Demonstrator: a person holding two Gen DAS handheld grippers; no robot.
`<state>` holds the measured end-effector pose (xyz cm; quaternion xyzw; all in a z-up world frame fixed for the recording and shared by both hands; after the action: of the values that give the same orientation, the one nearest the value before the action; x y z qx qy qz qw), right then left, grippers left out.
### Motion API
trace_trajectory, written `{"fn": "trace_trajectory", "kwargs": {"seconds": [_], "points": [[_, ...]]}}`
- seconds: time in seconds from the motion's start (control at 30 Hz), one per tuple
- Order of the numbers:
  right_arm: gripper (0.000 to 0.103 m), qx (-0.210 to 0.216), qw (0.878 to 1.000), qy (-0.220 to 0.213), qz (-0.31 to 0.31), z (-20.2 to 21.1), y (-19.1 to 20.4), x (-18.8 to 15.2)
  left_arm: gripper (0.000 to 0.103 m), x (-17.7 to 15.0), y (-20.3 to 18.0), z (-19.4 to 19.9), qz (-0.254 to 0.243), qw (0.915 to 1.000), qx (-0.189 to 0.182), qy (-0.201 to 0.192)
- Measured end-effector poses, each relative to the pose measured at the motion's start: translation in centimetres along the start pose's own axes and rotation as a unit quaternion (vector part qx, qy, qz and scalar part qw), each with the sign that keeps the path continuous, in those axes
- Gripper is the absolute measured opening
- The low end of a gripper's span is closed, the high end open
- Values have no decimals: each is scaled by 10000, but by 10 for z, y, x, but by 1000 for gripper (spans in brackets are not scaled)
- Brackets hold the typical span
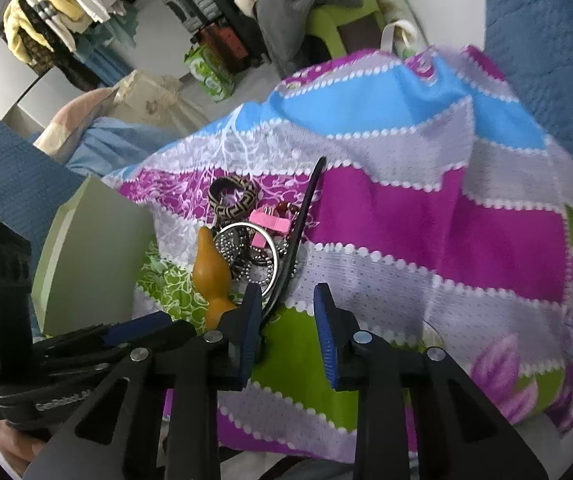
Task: Organize jewelry
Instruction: 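Lower both tools toward the jewelry pile beside the white box, then grasp the orange gourd with the left tool while the right grasps the black hair stick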
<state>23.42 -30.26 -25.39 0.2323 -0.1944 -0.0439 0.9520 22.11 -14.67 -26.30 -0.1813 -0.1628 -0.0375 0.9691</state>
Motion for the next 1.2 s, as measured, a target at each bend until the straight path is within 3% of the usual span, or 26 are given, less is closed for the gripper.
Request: {"fn": "trace_trajectory", "kwargs": {"seconds": [0.2,0.27,0.37,0.63,0.83,0.97,1.2], "points": [[24,10,9997,232,20,-19,-2,1,43,8,-4,-16,-66,9997,-226,15],[24,-21,9997,246,35,-21,-4,2,33,10,-6,-23,-69,9996,-256,84],[24,-32,9995,287,94,-23,-3,4,29,13,-8,-35,-149,9996,-172,147],[24,-154,9989,406,179,-35,3,5,28,12,1,-28,-65,9996,-266,-11],[24,-460,9968,372,545,-41,15,2,28,14,11,-12,18,9993,-324,-165],[24,-936,9887,302,1129,-49,30,0,28,12,15,-4,35,9992,-320,-241],[7,-1189,9853,142,1219,-48,38,-2,28,4,19,6,1,9992,-345,-186]]}}
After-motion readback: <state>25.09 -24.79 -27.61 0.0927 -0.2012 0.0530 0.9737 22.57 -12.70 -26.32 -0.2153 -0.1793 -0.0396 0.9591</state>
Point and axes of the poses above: each gripper's, at about its wrist camera, not at the fingertips, and z roughly against the way its jaws point, y to its left, x to its top, the point moved 4 cm from there along -z, roughly the way its jaws point, and after that the axes turned 6 degrees about -z, right-handed, at the moved point
